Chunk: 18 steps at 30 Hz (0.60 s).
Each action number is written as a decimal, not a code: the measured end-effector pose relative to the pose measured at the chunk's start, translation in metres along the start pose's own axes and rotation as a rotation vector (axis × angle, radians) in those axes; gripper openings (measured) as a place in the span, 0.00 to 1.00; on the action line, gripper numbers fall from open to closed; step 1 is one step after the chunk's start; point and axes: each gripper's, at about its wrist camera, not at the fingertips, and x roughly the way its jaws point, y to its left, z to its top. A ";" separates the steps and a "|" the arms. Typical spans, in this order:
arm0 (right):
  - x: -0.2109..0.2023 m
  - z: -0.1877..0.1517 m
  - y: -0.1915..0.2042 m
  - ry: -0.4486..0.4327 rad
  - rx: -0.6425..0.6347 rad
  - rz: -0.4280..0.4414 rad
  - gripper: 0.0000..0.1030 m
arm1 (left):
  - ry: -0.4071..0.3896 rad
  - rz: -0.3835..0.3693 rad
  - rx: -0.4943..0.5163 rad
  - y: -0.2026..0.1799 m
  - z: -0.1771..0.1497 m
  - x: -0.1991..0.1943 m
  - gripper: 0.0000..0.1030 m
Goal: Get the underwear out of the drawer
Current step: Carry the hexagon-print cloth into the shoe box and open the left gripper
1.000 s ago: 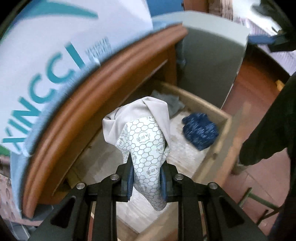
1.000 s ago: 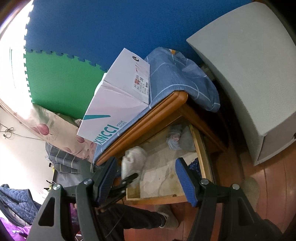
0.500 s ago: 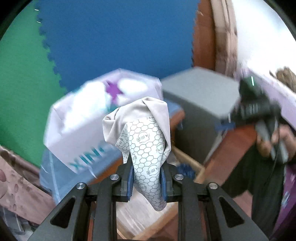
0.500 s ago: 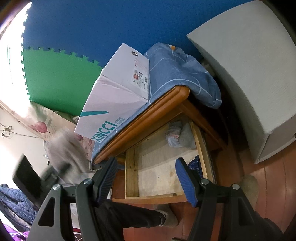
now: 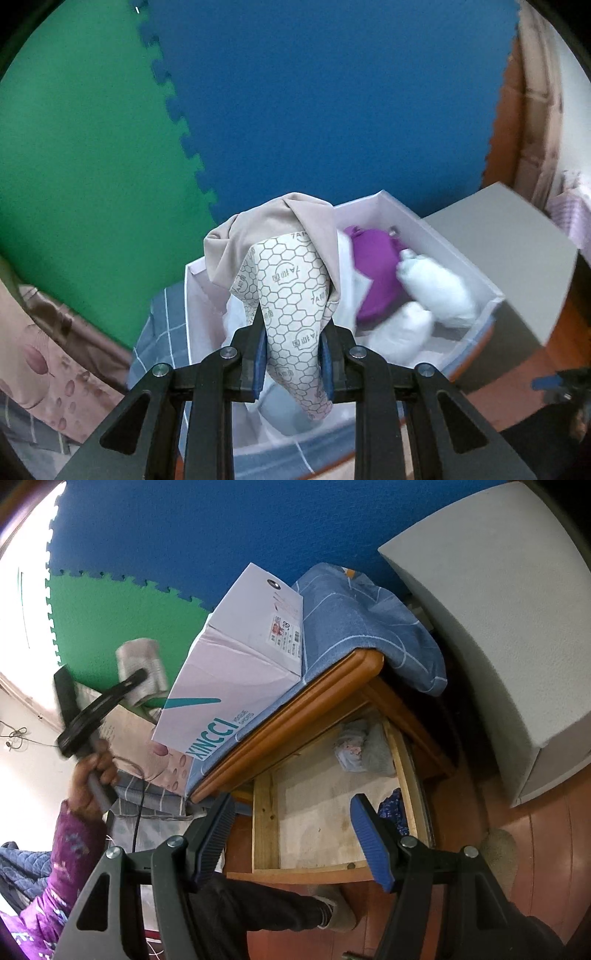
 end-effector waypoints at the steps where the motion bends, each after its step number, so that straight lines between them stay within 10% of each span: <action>1: 0.000 0.000 0.000 0.001 0.001 0.002 0.65 | 0.012 0.007 0.000 -0.002 -0.004 0.008 0.21; 10: 0.004 -0.001 0.002 0.020 -0.011 -0.002 0.65 | 0.095 0.065 -0.002 -0.007 -0.025 0.059 0.24; 18: 0.028 -0.014 0.029 0.095 -0.197 -0.146 0.65 | -0.069 0.229 0.010 -0.016 -0.026 0.041 0.95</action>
